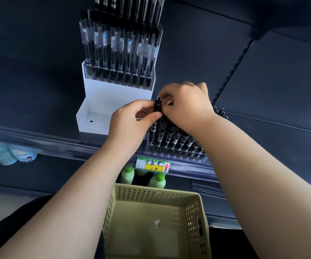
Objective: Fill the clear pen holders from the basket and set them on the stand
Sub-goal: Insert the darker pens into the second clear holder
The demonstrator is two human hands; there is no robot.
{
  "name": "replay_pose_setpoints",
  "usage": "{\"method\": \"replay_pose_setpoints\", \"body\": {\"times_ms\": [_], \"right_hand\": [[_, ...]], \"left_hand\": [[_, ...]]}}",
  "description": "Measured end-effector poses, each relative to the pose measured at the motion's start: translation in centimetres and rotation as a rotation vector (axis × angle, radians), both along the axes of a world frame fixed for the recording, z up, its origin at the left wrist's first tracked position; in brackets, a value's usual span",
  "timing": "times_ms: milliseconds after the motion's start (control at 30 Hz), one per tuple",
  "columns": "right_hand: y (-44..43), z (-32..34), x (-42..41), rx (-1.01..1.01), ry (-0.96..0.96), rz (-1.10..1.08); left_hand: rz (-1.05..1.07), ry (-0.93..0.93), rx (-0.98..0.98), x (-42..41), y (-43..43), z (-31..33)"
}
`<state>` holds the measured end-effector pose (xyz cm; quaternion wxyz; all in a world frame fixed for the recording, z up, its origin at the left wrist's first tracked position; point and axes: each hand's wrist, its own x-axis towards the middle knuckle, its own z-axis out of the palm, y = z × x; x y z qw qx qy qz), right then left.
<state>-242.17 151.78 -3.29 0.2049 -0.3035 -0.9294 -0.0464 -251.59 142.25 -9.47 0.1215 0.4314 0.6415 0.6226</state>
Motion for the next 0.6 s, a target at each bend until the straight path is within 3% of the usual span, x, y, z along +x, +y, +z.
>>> {"method": "replay_pose_setpoints", "body": {"times_ms": [267, 467, 600], "right_hand": [[-0.1, -0.7, 1.8, -0.07, 0.173, 0.029], [-0.5, -0.8, 2.6, -0.075, 0.245, 0.066], [-1.2, -0.7, 3.1, -0.06, 0.293, 0.095]], "left_hand": [[0.055, 0.238, -0.233, 0.4, 1.1, -1.6], [0.082, 0.37, -0.282, 0.2, 1.2, -1.8], [0.082, 0.361, -0.294, 0.0, 1.0, -2.0]]}}
